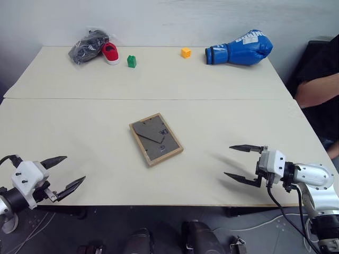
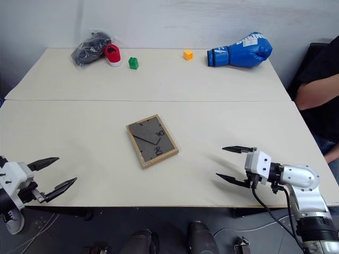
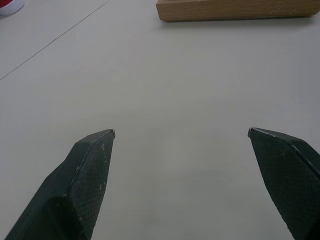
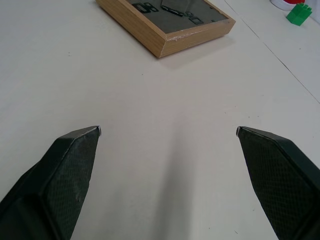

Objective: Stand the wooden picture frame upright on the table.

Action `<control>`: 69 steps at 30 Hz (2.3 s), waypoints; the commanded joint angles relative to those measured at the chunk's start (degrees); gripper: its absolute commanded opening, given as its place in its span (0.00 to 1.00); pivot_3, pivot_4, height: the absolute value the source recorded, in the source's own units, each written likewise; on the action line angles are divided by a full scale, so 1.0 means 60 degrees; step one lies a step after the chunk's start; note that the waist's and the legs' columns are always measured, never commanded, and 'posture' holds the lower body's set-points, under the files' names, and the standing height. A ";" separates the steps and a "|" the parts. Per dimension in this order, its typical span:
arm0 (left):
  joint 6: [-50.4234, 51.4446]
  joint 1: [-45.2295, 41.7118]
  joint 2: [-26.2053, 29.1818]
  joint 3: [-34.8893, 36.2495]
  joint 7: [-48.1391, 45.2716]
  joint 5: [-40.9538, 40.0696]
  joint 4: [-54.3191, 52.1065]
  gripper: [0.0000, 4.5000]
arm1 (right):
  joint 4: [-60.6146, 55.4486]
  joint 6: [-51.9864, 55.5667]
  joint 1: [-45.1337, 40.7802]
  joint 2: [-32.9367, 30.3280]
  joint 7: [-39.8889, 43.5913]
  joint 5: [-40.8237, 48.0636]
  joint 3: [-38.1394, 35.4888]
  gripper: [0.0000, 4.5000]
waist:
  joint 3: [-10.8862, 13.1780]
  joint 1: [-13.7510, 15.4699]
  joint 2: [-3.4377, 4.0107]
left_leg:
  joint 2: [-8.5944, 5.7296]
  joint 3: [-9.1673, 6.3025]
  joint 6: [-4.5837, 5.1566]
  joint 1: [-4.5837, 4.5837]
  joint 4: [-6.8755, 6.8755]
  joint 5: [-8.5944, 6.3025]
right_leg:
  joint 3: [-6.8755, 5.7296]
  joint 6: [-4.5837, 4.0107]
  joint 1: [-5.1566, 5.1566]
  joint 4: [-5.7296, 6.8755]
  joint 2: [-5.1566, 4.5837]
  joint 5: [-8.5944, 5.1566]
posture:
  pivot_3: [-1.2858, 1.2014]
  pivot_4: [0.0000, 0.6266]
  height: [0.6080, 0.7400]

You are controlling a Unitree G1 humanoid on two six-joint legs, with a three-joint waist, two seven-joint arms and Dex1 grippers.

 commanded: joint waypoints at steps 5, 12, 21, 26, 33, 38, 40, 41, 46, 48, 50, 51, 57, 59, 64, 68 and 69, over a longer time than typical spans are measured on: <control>0.0745 -0.0107 0.0191 0.0226 -0.0111 -0.0397 -0.0247 1.00 | 0.0007 0.0105 -0.0208 0.0062 -0.0147 0.0107 -0.0045 1.00 | 0.0000 -0.0005 0.0000 | 0.0000 0.0000 0.0000 0.0000 0.0000 0.0000 | 0.0000 0.0000 0.0000 0.0001 0.0000 0.0000 | 0.52 0.24 1.00; 0.3911 -0.1483 -0.0048 -0.1110 0.1896 -0.0431 -0.1766 0.73 | -0.0288 0.2298 -0.2325 0.1087 -0.1519 -0.1201 0.1465 0.64 | 0.0007 -0.0037 0.0016 | 0.0000 -0.0008 -0.0002 0.0004 -0.0004 0.0004 | 0.0001 0.0000 -0.0007 0.0022 -0.0002 0.0000 | 0.52 0.24 1.00; 0.6232 -0.4076 -0.2079 -0.3761 0.5060 0.0764 -0.1886 0.10 | 0.2177 0.1952 -0.4636 0.3054 -0.3911 -0.3412 0.2752 0.00 | 0.0004 -0.0002 0.0009 | -0.0010 -0.0005 -0.0026 -0.0042 0.0050 0.0023 | -0.0020 0.0010 -0.0030 0.0078 -0.0001 0.0006 | 0.52 0.24 1.00; 0.6889 -0.4899 -0.2677 -0.4948 0.5497 0.1318 -0.1509 0.01 | 0.3226 0.1730 -0.5209 0.3858 -0.3924 -0.3697 0.3234 0.00 | 0.0004 -0.0017 0.0009 | -0.0005 -0.0001 -0.0026 -0.0042 0.0071 0.0020 | -0.0023 0.0010 -0.0030 0.0090 0.0004 0.0006 | 0.52 0.24 1.00; 0.6887 -0.5365 -0.2698 -0.5604 0.4951 0.1469 -0.1182 0.01 | 0.2075 0.1617 -0.4703 0.4101 -0.2519 -0.2947 0.3530 0.00 | 0.0004 0.0007 0.0009 | -0.0004 -0.0004 -0.0028 -0.0040 0.0079 0.0021 | -0.0025 0.0010 -0.0028 0.0094 0.0003 0.0005 | 0.52 0.24 1.00; 0.7023 -0.5120 -0.2348 -0.5769 0.4120 0.1195 -0.1509 0.01 | 0.0232 0.2505 -0.3694 0.3774 -0.2267 -0.2809 0.3572 0.00 | 0.0004 0.0002 0.0009 | -0.0003 -0.0009 -0.0033 -0.0040 0.0077 0.0015 | -0.0027 0.0010 -0.0027 0.0094 0.0001 0.0005 | 0.52 0.24 1.00; 0.7036 -0.4988 -0.2316 -0.5746 0.3855 0.1058 -0.1664 0.01 | -0.0462 0.2874 -0.3250 0.3605 -0.2282 -0.2797 0.3551 0.00 | 0.0004 0.0005 0.0009 | -0.0003 -0.0010 -0.0034 -0.0040 0.0078 0.0014 | -0.0027 0.0010 -0.0026 0.0093 0.0001 0.0005 | 0.52 0.24 1.00; 0.7006 -0.4903 -0.2288 -0.5762 0.3728 0.1013 -0.1753 0.01 | -0.0787 0.3059 -0.3025 0.3499 -0.2261 -0.2780 0.3555 0.00 | 0.0004 0.0011 0.0009 | -0.0003 -0.0012 -0.0034 -0.0040 0.0077 0.0012 | -0.0027 0.0010 -0.0026 0.0093 0.0001 0.0005 | 0.52 0.24 1.00; 0.7053 -0.4529 -0.2177 -0.5765 0.3608 0.1065 -0.2008 0.01 | -0.1733 0.3863 -0.1936 0.2488 -0.2247 -0.3192 0.3525 0.00 | 0.0003 0.0042 0.0009 | -0.0006 -0.0018 -0.0026 -0.0038 0.0078 0.0006 | -0.0027 0.0010 -0.0018 0.0085 -0.0004 0.0005 | 0.52 0.24 1.00; 0.7083 -0.4475 -0.2196 -0.5658 0.3661 0.1060 -0.2042 0.01 | -0.1843 0.4074 -0.1763 0.2070 -0.2240 -0.3361 0.3516 0.00 | 0.0001 0.0031 0.0013 | -0.0010 -0.0015 -0.0019 -0.0033 0.0078 0.0002 | -0.0027 0.0010 -0.0013 0.0081 -0.0010 0.0005 | 0.52 0.24 1.00; 0.7055 -0.4431 -0.2156 -0.5620 0.3629 0.1064 -0.2050 0.01 | -0.1943 0.4291 -0.1657 0.1780 -0.2332 -0.3370 0.3435 0.00 | -0.0001 0.0031 0.0011 | -0.0010 -0.0015 -0.0017 -0.0016 0.0079 0.0001 | -0.0028 0.0010 0.0011 0.0031 -0.0009 0.0005 | 0.52 0.24 1.00; 0.7043 -0.4416 -0.2135 -0.5614 0.3602 0.1061 -0.2046 0.01 | -0.1988 0.4382 -0.1625 0.1674 -0.2368 -0.3323 0.3390 0.00 | -0.0001 0.0037 0.0011 | -0.0008 -0.0016 -0.0017 -0.0010 0.0075 0.0001 | -0.0028 0.0010 0.0015 0.0024 -0.0009 0.0005 | 0.52 0.24 1.00; 0.7385 -0.4434 -0.2160 -0.5230 0.3301 0.0547 -0.2070 0.01 | -0.2357 0.4825 -0.1721 0.1549 -0.2534 -0.3039 0.3175 0.00 | -0.0002 0.0035 0.0010 | -0.0009 -0.0016 -0.0015 -0.0012 0.0075 0.0000 | -0.0028 0.0010 0.0015 0.0021 -0.0010 0.0005 | 0.52 0.24 1.00; 0.7902 -0.4570 -0.1946 -0.4479 0.2908 -0.0142 -0.1985 0.05 | -0.2533 0.4986 -0.1824 0.1445 -0.2444 -0.2935 0.3099 0.00 | -0.0002 0.0029 0.0010 | -0.0007 -0.0016 -0.0015 -0.0014 0.0075 0.0000 | -0.0028 0.0010 0.0013 0.0022 -0.0009 0.0005 | 0.52 0.24 1.00; 1.1262 -0.5544 -0.0154 -0.3142 0.1022 -0.2625 -0.0996 0.34 | -0.2804 0.5320 -0.2145 0.1164 -0.2116 -0.2684 0.3080 0.00 | 0.0004 0.0015 0.0004 | -0.0005 -0.0021 -0.0019 -0.0025 0.0077 0.0003 | -0.0033 0.0009 -0.0002 0.0025 -0.0006 0.0004 | 0.52 0.24 1.00; 1.3085 -0.6375 0.1241 -0.3586 -0.0217 -0.3681 -0.0112 0.62 | -0.2838 0.5486 -0.2336 0.1163 -0.2026 -0.2736 0.3267 0.00 | 0.0014 0.0001 0.0011 | -0.0009 -0.0025 -0.0020 -0.0038 0.0066 0.0002 | -0.0035 0.0007 -0.0013 0.0025 -0.0007 0.0003 | 0.52 0.24 1.00; 1.3423 -0.6697 0.1243 -0.3603 -0.0269 -0.3833 0.0249 0.69 | -0.2835 0.5559 -0.2392 0.1224 -0.2061 -0.2746 0.3295 0.00 | 0.0014 0.0004 0.0011 | -0.0011 -0.0025 -0.0017 -0.0038 0.0066 0.0001 | -0.0034 0.0007 -0.0013 0.0024 -0.0010 0.0003 | 0.52 0.24 1.00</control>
